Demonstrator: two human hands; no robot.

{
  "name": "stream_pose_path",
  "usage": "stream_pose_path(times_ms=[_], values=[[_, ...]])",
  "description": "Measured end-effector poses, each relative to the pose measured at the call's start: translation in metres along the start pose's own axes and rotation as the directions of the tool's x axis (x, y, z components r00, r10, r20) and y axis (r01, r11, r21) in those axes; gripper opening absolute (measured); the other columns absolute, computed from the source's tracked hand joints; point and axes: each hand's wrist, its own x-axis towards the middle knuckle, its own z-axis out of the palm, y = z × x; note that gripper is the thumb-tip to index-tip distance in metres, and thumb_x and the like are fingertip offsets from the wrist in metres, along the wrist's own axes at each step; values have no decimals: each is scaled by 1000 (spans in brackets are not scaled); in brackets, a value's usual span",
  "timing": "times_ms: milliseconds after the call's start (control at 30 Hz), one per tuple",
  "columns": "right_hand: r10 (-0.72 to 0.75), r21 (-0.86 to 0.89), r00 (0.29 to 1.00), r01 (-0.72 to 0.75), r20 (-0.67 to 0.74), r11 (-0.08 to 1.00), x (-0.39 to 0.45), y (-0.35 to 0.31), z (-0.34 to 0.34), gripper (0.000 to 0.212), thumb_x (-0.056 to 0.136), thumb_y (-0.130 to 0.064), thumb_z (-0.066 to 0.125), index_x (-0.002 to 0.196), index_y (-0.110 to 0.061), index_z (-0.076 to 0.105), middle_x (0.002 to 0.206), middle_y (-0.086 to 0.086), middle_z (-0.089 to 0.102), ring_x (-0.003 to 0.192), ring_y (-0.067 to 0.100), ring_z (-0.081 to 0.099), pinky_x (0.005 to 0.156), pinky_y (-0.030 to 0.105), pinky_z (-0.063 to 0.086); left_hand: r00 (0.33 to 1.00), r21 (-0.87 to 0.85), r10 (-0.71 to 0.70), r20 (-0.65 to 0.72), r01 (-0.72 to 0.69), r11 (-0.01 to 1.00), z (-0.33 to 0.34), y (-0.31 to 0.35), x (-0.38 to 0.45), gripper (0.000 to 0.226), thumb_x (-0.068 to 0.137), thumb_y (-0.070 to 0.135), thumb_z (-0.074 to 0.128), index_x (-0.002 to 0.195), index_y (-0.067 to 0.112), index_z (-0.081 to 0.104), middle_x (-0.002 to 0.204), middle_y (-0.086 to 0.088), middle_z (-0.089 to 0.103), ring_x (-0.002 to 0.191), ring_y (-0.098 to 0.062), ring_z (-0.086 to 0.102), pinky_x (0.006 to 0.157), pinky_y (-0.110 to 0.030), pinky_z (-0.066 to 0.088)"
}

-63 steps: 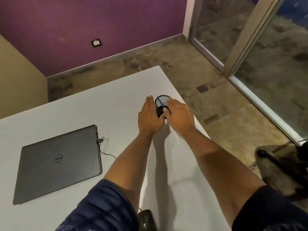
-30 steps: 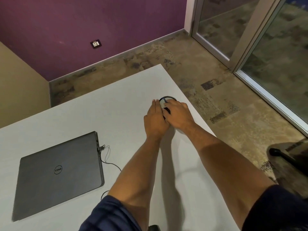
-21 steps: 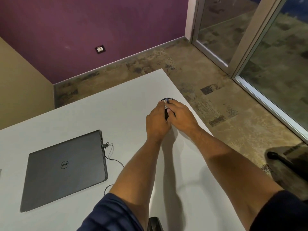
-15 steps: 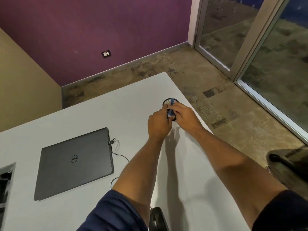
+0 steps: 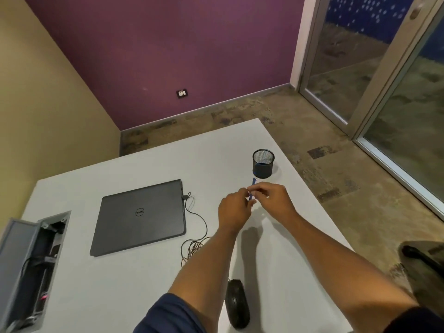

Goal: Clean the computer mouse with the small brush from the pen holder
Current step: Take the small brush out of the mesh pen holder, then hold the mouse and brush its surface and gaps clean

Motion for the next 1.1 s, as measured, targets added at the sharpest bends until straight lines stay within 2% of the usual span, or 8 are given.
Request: stream_pose_path(times_ms=[167, 333, 433, 533, 667, 767, 867, 1100], values=[[87, 159, 991, -102, 98, 982, -27, 1, 15, 29, 87, -7, 74, 104, -28, 65, 88, -1, 77, 85, 11, 76, 85, 30, 61, 979, -181, -124, 164, 154, 971, -11, -18, -34, 20, 92, 37, 69, 90, 17, 70, 81, 1, 73, 80, -23, 66, 69, -34, 52], [107, 168, 984, -130, 141, 977, -50, 4, 33, 48, 85, -9, 77, 118, -30, 49, 83, 6, 75, 79, 19, 75, 81, 29, 57, 956, -354, -164, 243, 245, 903, -17, -39, -70, 15, 92, 20, 71, 87, 6, 74, 80, -6, 76, 81, -27, 71, 80, -42, 58], [97, 137, 978, -123, 183, 983, -65, 3, 43, 45, 83, -9, 78, 118, -25, 55, 80, 5, 74, 74, 21, 71, 80, 26, 55, 942, -331, -190, 278, 280, 901, -14, -51, -92, 6, 91, 12, 70, 91, 7, 73, 85, -8, 75, 84, -26, 70, 81, -38, 57], [79, 64, 965, -98, 250, 993, -82, 1, 50, 25, 80, -5, 78, 96, -23, 69, 81, 5, 73, 64, 10, 63, 67, 20, 50, 930, -268, -196, 311, 284, 921, -12, -61, -115, 9, 90, 3, 66, 93, 8, 73, 90, -5, 76, 78, -17, 66, 73, -29, 50], [80, -91, 929, -51, 362, 995, -104, 5, 51, 18, 75, -8, 82, 80, -22, 71, 81, 4, 74, 70, 22, 65, 67, 29, 53, 910, -184, -231, 343, 306, 934, -5, -71, -143, 14, 90, 4, 66, 90, 17, 72, 91, -1, 74, 88, -21, 68, 78, -35, 53], [100, -186, 895, -19, 435, 982, -117, 10, 51, 16, 76, -12, 83, 75, -23, 71, 75, 2, 72, 65, 9, 60, 66, 27, 49, 902, -149, -248, 352, 316, 937, 1, -76, -161, 12, 88, 10, 66, 88, 20, 73, 88, 3, 74, 87, -19, 69, 78, -35, 55], [135, -263, 868, -6, 478, 965, -129, 16, 53, 10, 79, -12, 80, 79, -22, 76, 76, -7, 72, 67, 1, 61, 66, 20, 49, 909, -116, -246, 336, 299, 947, 6, -78, -174, 10, 89, 15, 66, 88, 22, 74, 84, 8, 72, 84, -17, 67, 72, -31, 52], [160, -415, 810, 111, 565, 903, -155, 25, 54, 18, 94, -25, 62, 97, -21, 79, 88, -13, 71, 80, 6, 62, 75, 27, 50, 924, -92, -217, 315, 258, 962, 16, -82, -193, 3, 88, 25, 71, 85, 23, 72, 82, 13, 68, 81, -13, 63, 73, -34, 54]])
